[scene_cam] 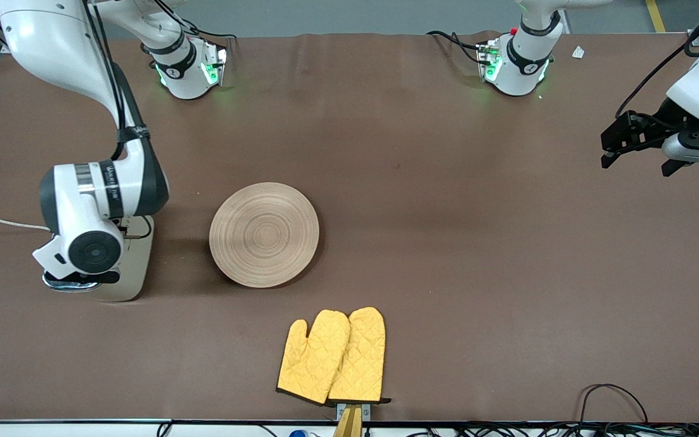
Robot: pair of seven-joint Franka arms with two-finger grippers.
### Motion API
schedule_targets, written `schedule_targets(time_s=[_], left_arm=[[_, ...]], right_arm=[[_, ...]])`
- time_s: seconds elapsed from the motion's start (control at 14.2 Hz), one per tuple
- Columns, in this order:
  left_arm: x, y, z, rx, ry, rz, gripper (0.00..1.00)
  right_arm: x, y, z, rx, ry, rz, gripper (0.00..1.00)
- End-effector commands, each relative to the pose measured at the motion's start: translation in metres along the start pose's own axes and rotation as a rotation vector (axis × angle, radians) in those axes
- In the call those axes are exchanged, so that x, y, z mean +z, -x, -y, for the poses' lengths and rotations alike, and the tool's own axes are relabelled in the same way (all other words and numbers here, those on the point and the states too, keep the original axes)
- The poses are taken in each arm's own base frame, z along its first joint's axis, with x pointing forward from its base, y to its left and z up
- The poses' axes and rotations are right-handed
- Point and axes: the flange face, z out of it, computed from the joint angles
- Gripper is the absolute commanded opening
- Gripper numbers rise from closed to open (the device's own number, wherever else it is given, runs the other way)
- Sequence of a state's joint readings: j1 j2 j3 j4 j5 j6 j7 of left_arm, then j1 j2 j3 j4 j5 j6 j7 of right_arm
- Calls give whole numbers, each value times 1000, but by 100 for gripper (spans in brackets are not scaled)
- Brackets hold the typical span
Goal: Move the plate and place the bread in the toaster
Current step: 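Open the right gripper and raise it away from the toaster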
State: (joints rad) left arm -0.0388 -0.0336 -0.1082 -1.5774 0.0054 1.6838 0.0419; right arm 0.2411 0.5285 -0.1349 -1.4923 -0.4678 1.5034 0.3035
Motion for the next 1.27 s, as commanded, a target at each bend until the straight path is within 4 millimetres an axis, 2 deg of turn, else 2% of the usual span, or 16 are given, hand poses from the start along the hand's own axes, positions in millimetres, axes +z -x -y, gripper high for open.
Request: schedule_targets(time_s=[0.0, 0.14, 0.21, 0.35, 0.49, 0.57, 0.64, 0.78, 0.85, 0.99, 1.13, 1.2], left_arm=[[-3, 2, -1, 3, 2, 6, 100], [-2, 2, 0, 1, 2, 8, 100], [-3, 2, 0, 3, 2, 6, 100], [-3, 2, 0, 3, 2, 6, 100], [-3, 2, 0, 3, 2, 6, 100], [-3, 2, 0, 3, 2, 6, 100], [-3, 2, 0, 4, 2, 6, 100], [-3, 2, 0, 4, 2, 6, 100], [-2, 2, 0, 7, 2, 8, 100], [-2, -2, 2, 5, -1, 6, 100], [-6, -9, 3, -5, 2, -9, 100], [-6, -10, 3, -5, 2, -8, 100]], right_arm=[[-61, 13, -24, 32, -84, -60, 100], [-103, 36, -66, 81, -185, -90, 100], [-117, 48, -91, 104, -258, -108, 100], [-133, 77, -153, 159, -434, -136, 100], [-143, 110, -205, 203, -602, -159, 100], [-143, 127, -220, 196, -664, -151, 100], [-145, 140, -230, 195, -685, -159, 100], [-130, 169, -234, 201, -705, -170, 100], [-119, 174, -231, 214, -722, -211, 100], [-106, 172, -234, 180, -734, -271, 100], [-104, 169, -237, 175, -736, -295, 100], [-103, 169, -232, 166, -734, -290, 100]])
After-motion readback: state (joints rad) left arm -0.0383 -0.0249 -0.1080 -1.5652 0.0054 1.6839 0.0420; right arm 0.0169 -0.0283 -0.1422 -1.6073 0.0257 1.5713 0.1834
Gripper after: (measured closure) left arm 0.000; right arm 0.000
